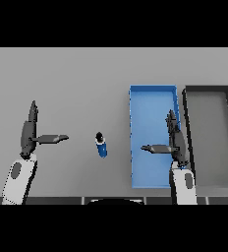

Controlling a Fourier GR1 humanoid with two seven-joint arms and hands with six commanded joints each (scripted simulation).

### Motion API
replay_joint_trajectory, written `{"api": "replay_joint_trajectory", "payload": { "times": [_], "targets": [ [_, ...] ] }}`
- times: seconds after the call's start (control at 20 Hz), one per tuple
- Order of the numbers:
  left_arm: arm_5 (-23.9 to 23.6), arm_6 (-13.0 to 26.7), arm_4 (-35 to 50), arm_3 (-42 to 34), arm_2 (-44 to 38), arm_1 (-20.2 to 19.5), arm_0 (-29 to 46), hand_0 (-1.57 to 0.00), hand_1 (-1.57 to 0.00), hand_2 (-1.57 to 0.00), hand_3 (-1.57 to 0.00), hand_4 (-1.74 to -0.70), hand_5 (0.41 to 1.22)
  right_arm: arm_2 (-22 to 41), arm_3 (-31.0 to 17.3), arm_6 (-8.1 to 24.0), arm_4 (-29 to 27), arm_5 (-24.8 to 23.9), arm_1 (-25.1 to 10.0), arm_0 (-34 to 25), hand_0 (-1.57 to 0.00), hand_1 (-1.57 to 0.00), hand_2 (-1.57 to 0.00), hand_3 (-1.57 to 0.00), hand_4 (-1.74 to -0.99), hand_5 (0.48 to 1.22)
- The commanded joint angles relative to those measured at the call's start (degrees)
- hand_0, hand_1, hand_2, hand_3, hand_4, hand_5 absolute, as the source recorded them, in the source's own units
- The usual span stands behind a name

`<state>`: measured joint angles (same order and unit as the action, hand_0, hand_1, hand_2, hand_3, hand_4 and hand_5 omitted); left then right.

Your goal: Pick up the blue pipe and place it into the blue bin.

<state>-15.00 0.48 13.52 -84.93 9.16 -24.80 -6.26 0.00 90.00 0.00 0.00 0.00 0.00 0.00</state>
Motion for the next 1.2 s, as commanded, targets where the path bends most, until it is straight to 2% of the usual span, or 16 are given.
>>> {"api": "replay_joint_trajectory", "payload": {
  "times": [0.0,0.25,0.3,0.35,0.45,0.6,0.7,0.75,0.9,1.05,1.15],
  "targets": [
    [-0.11,-0.20,-0.07,-0.04,0.08,0.13,-0.07,0.00,0.00,0.00,0.00,-0.97,0.593,-0.13,-0.04,0.04,-0.11,0.01,-0.13,-0.05,0.00,0.00,0.00,0.00,-1.205,0.629],
    [-1.27,0.17,-1.13,-1.29,1.12,0.82,-0.12,0.00,0.00,0.00,0.00,-0.97,0.593,-0.88,-0.11,-0.09,-0.88,0.74,-1.14,0.22,0.00,0.00,0.00,0.00,-1.205,0.629],
    [4.51,-3.82,-1.54,-0.90,2.46,-2.79,1.57,0.00,0.00,0.00,0.00,-0.97,0.593,0.47,1.82,-5.15,3.10,1.56,-4.93,2.32,0.00,0.00,0.00,0.00,-1.205,0.629],
    [8.09,-5.02,-1.71,-0.42,3.07,-5.35,1.96,0.00,0.00,0.00,0.00,-0.96,0.592,1.60,3.68,-7.74,5.89,1.80,-7.18,3.87,0.00,0.00,0.00,0.00,-1.201,0.628],
    [11.72,-7.49,-2.20,0.66,3.90,-7.30,2.68,0.00,0.00,0.00,0.00,-0.96,0.590,2.87,6.23,-7.74,8.03,2.26,-8.96,5.19,0.00,0.00,0.00,0.00,-1.197,0.626],
    [14.07,-8.74,-1.63,0.78,4.18,-8.16,2.90,0.00,0.00,0.00,0.00,-0.96,0.594,3.04,6.25,-6.63,8.21,2.90,-9.60,5.60,0.00,0.00,0.00,0.00,-1.206,0.625],
    [17.35,-10.09,-0.13,0.85,4.34,-8.98,2.84,0.00,0.00,0.00,0.00,-0.97,0.594,3.42,6.14,-6.47,8.86,2.79,-9.64,5.32,0.00,0.00,0.00,0.00,-1.197,0.621],
    [19.07,-10.69,0.28,-1.78,4.94,-10.58,4.17,0.00,0.00,0.00,0.00,-0.98,0.584,3.38,6.48,-7.05,8.80,3.05,-9.99,5.92,0.00,0.00,0.00,0.00,-1.192,0.621],
    [22.59,-9.56,-0.27,-5.36,7.66,-12.70,5.86,0.00,0.00,0.00,0.00,-1.03,0.549,3.79,5.96,-6.86,9.34,2.67,-9.56,4.61,0.00,0.00,0.00,0.00,-1.179,0.616],
    [25.30,-6.51,-0.65,-8.48,11.98,-11.36,6.32,0.00,0.00,0.00,0.00,-1.10,0.510,3.44,5.85,-6.75,8.92,3.06,-9.96,4.76,0.00,0.00,0.00,0.00,-1.173,0.616],
    [25.21,-5.02,-3.07,-9.80,14.64,-10.55,7.21,0.00,0.00,0.00,0.00,-1.13,0.485,3.40,7.01,-6.08,8.57,3.34,-10.25,5.22,0.00,0.00,0.00,0.00,-1.174,0.618]
  ]
}}
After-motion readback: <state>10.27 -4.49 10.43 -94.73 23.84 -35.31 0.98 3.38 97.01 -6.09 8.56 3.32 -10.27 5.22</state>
